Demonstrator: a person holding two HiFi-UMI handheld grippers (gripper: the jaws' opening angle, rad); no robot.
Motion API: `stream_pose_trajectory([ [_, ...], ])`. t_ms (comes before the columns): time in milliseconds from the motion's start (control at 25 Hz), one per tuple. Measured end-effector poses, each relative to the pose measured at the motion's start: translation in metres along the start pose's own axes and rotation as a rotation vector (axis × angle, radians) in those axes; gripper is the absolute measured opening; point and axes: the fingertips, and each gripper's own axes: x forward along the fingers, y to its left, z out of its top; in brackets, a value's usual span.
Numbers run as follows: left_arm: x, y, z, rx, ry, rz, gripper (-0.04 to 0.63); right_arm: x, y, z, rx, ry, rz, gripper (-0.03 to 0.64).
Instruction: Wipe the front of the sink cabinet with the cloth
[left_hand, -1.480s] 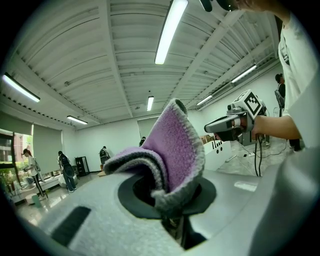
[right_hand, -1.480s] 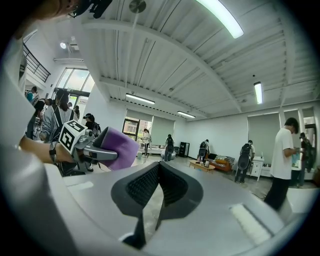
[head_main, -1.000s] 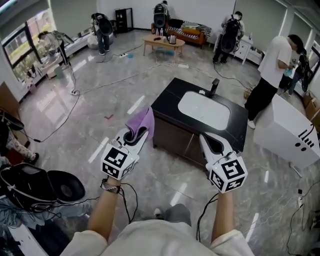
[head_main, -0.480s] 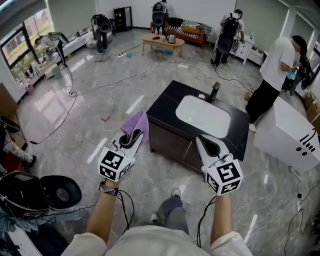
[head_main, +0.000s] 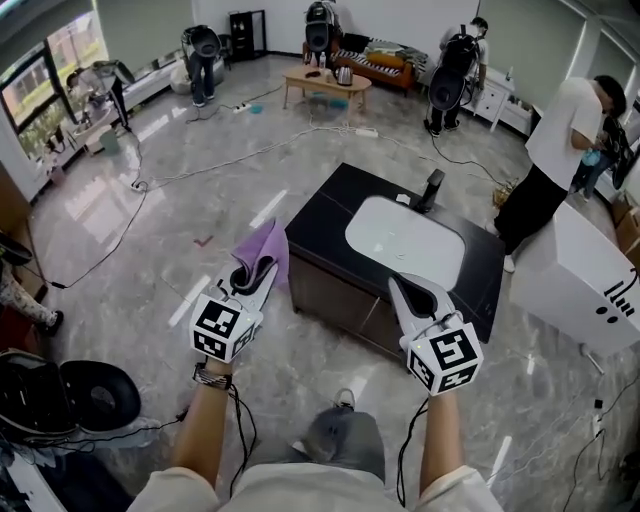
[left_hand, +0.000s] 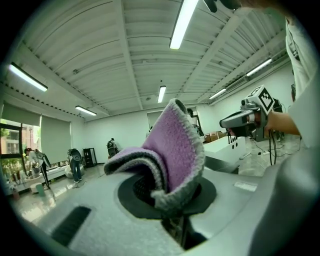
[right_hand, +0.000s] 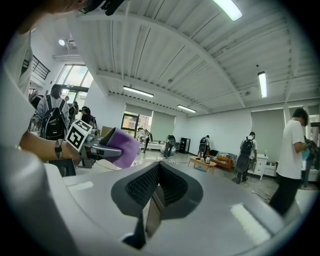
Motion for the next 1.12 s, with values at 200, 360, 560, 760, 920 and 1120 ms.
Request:
stream_pose_trajectory([
  [200,0.029,0.012,-0.036,-0.027,0.003,0.026,0.051,0.024,-0.017,-0.045,0.017,0.023,0.000,0.005],
  [360,0.050,0.026,-0.069,-0.038,0.022,0.047,0.051,0.049,-0.033,-0.072,0.040,0.023,-0.015,0.005],
  [560,0.071,0.036,-0.118,-0.050,0.040,0.074,0.051,0.072,-0.040,-0.112,0.034,0.020,-0.010,0.005],
  [760,0.097,0.040,-0.166,-0.044,0.040,0.082,0.051,0.095,-0.043,-0.155,0.044,0.010,0.006,0.006],
  [920,0.109,0.039,-0.219,-0.040,0.043,0.084,0.051,0.107,-0.032,-0.198,0.045,0.009,0.004,0.005],
  [1120,0.127,0.042,-0.302,-0.043,0.040,0.098,0.051,0.128,-0.016,-0.270,0.105,0.009,0.004,0.006],
])
